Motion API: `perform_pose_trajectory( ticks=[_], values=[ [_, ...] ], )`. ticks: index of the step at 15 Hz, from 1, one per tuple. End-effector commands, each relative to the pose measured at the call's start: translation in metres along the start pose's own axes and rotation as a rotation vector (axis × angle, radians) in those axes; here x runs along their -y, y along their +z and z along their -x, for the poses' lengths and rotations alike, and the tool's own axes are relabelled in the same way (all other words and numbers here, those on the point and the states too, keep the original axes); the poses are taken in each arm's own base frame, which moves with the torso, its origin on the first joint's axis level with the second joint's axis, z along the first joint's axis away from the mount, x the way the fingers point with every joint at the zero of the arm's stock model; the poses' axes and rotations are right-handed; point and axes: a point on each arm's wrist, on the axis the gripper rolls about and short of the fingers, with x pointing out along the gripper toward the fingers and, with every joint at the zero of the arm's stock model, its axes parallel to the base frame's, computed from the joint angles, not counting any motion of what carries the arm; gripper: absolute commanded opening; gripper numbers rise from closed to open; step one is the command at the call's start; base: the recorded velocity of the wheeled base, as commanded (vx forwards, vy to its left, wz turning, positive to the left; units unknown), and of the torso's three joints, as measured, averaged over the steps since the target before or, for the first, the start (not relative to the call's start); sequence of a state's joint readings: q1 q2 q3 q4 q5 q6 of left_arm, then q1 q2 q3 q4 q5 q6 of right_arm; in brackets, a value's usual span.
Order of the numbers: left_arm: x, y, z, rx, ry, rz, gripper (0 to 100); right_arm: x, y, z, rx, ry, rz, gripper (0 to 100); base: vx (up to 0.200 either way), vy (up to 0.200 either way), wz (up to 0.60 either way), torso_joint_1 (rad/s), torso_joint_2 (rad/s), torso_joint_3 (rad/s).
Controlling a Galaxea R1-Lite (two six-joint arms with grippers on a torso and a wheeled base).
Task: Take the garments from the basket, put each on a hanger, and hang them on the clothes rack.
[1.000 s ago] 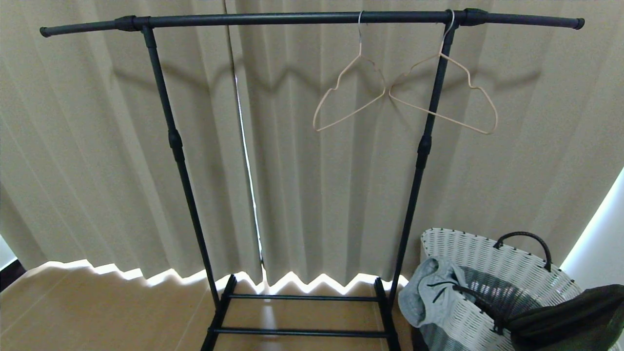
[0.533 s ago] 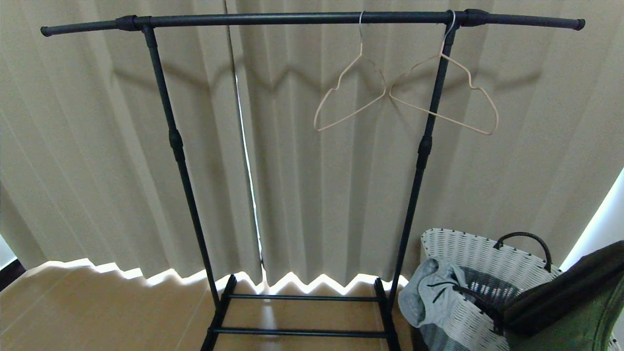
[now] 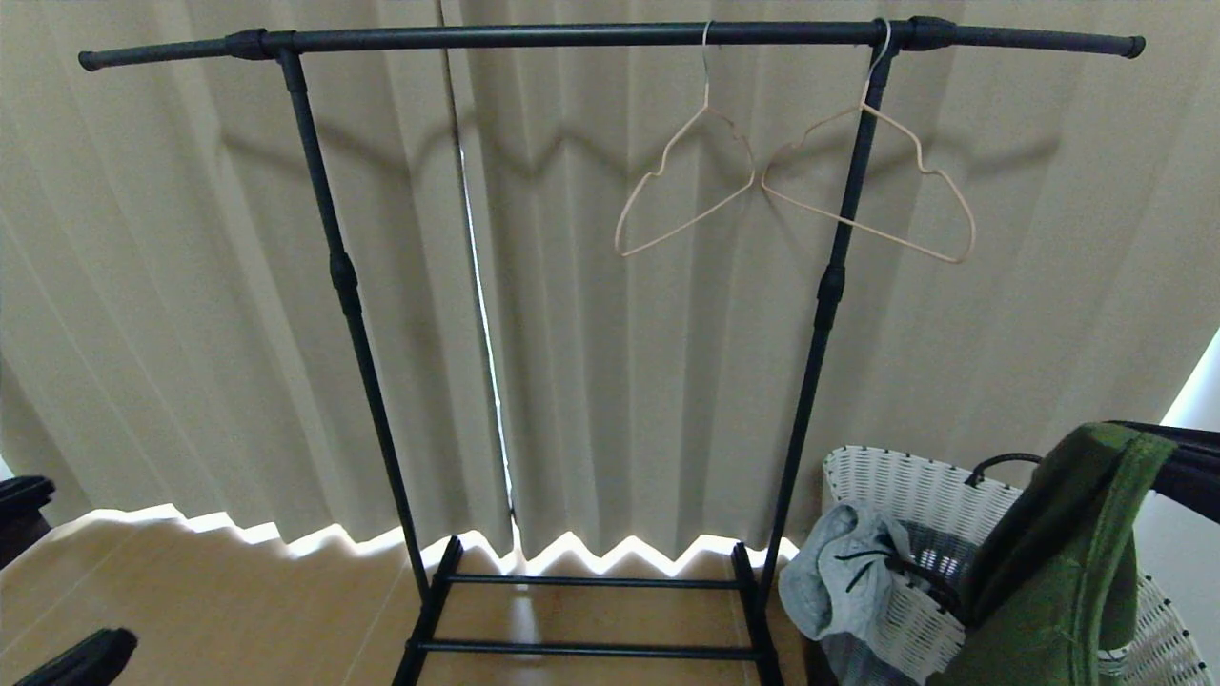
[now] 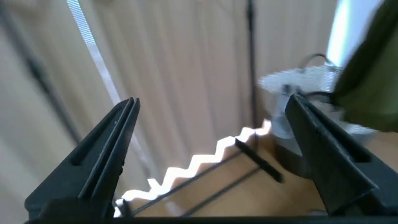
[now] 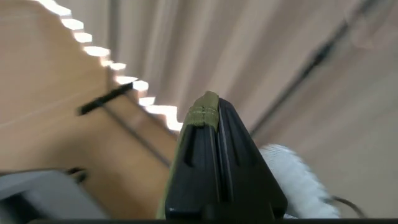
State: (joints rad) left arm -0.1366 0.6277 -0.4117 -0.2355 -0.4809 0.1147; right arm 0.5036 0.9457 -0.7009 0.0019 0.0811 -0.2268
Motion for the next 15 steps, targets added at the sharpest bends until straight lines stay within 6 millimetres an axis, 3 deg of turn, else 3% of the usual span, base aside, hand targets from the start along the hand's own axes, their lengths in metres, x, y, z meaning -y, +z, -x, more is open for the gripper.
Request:
perform_pose_trajectory(
  ticks=[1,4,6,12,13,15],
  values=[
    [-0.010,0.012,-0.054,-0.101,-0.150,0.047,100,-0.004,0.002,-0.024,-0.053,0.093,-0.030,0,0.000,0.000,0.00,0.000,0.00,0.000],
    [0.007,0.019,-0.093,-0.170,-0.194,0.041,100,-0.007,0.002,-0.043,-0.096,0.150,-0.061,0,0.000,0.000,0.00,0.000,0.00,0.000],
    [0.022,0.020,-0.106,-0.197,-0.243,0.074,100,-0.012,0.005,-0.049,-0.082,0.184,-0.085,0,0.000,0.000,0.00,0.000,0.00,0.000],
    [0.080,0.002,-0.159,-0.268,-0.348,0.174,100,-0.011,0.025,-0.064,-0.006,0.185,-0.122,0,0.000,0.000,0.00,0.000,0.00,0.000],
    [0.097,-0.003,-0.171,-0.279,-0.369,0.186,100,-0.010,0.032,-0.068,0.031,0.180,-0.129,0,0.000,0.000,0.00,0.000,0.00,0.000],
    [0.117,0.000,-0.187,-0.272,-0.406,0.216,100,-0.009,0.037,-0.070,0.064,0.175,-0.136,0,0.000,0.000,0.00,0.000,0.00,0.000]
  ],
)
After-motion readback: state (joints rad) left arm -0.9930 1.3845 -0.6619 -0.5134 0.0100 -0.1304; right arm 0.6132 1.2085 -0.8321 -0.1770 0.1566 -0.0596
